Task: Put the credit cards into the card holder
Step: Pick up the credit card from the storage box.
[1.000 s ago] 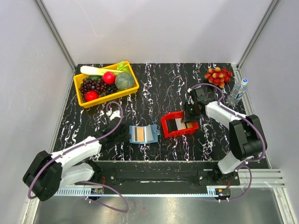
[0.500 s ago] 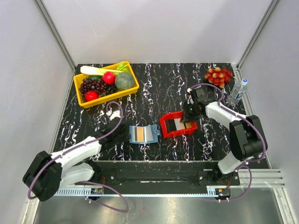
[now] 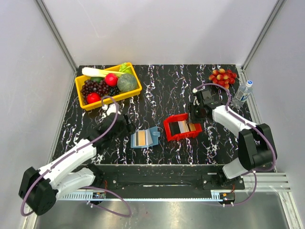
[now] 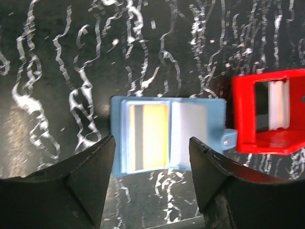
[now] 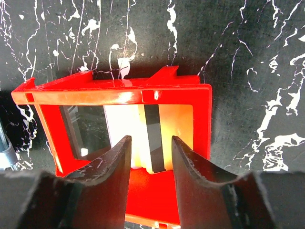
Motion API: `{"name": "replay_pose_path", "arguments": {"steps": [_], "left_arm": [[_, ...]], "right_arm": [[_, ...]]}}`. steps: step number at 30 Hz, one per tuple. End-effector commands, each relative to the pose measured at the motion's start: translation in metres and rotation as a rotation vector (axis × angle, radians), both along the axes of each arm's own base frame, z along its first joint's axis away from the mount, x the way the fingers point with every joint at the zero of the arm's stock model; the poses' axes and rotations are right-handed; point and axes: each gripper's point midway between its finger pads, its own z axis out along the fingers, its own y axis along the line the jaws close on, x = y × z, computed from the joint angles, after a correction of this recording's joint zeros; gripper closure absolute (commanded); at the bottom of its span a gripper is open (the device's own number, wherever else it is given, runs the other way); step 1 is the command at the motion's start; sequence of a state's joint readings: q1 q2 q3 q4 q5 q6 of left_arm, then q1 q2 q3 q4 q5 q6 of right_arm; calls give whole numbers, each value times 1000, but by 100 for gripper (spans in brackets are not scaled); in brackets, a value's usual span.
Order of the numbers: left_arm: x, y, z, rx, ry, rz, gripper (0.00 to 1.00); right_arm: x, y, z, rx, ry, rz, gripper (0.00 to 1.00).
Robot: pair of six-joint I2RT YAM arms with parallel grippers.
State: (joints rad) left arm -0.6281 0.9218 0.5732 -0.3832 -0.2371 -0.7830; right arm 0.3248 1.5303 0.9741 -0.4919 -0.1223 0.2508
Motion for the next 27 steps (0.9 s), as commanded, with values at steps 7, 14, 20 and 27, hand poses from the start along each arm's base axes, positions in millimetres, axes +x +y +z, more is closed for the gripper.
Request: {"name": "replay_pose_path", "arguments": {"steps": [7, 14, 20, 27], "left_arm": [[56, -108, 46, -180, -11, -292, 33], [77, -165, 27, -101, 131, -391, 33], [69, -188, -4, -53, 221, -419, 35], [53, -199, -28, -10, 278, -437, 35]], "right_arm": [[6, 0, 11, 15, -49, -32, 52], [8, 0, 8, 14, -47, -39, 50], [10, -5, 4, -15, -51, -58, 48], [11, -16, -4, -55, -36, -75, 47]]}}
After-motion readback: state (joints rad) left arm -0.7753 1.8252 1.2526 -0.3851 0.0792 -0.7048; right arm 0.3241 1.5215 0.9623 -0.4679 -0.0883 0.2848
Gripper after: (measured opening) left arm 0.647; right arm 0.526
